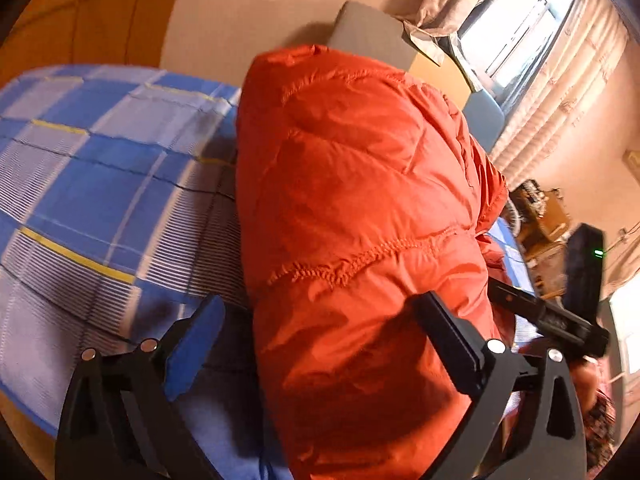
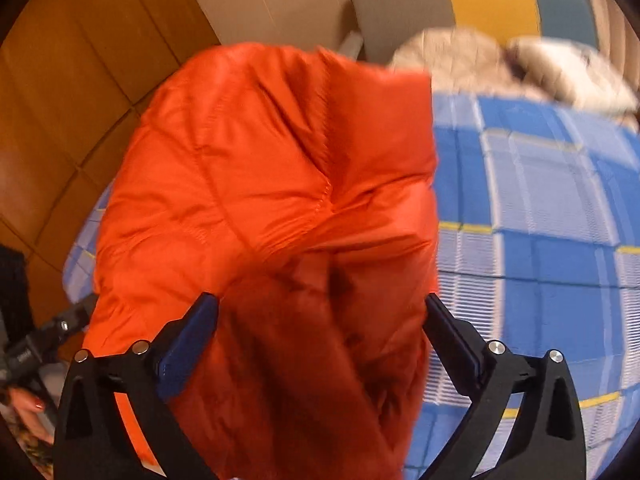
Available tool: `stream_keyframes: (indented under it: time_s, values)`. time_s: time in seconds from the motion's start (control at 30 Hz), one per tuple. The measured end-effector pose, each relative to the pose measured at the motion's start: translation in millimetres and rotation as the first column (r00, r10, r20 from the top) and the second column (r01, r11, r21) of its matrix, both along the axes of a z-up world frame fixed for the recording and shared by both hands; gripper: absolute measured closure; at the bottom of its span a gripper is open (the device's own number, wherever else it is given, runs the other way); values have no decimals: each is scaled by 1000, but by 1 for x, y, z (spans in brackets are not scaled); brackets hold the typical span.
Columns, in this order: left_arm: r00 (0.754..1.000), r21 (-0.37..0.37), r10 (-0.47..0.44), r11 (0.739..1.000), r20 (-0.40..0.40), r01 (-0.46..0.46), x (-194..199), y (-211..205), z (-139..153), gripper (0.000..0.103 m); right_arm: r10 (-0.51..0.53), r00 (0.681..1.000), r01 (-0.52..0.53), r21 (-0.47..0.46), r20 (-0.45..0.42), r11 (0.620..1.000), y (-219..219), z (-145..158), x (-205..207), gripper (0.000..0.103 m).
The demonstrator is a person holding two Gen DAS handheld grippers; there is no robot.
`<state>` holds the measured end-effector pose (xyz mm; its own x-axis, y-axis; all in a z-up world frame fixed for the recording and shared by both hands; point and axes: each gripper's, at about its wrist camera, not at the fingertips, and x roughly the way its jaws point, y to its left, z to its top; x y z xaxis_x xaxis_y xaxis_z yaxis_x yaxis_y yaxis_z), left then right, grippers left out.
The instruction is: Fold large clothes
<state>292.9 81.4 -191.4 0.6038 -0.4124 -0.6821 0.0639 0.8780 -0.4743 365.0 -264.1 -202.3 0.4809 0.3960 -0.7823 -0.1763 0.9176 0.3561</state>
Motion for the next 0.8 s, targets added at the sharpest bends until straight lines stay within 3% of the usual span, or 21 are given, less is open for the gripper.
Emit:
stream_keyframes:
  time_s: [0.17, 0.23, 0.3, 0.4, 0.57, 0.7, 0.8]
  values:
    - [999, -49, -38, 998, -7, 37, 13, -4, -10, 8, 42, 998, -38, 83, -52, 996, 0, -17, 14, 4]
    - [998, -28, -52, 998, 20, 52, 16, -14, -11, 18, 48, 998, -44, 123, -35, 991, -1, -18, 13, 20]
    - [997, 13, -56, 998, 47, 55, 19, -24, -8, 26, 37, 999, -38, 144, 10, 989, -3, -14, 9, 48]
    - [989, 55, -83, 996, 126, 77, 25, -40, 8, 36, 30, 998, -42, 212, 56, 976, -6, -4, 4, 73]
    - [959, 67, -139, 990, 248, 127, 44, -61, 46, 45, 37, 981, -90, 273, 192, 958, -4, 26, -4, 78]
    - [923, 95, -183, 983, 340, 160, 60, -81, 76, 49, 4, 962, -72, 238, 272, 969, -9, 51, -4, 78]
    - [907, 111, -198, 979, 372, 168, 74, -81, 84, 53, -19, 955, -52, 230, 295, 972, -11, 51, 4, 78]
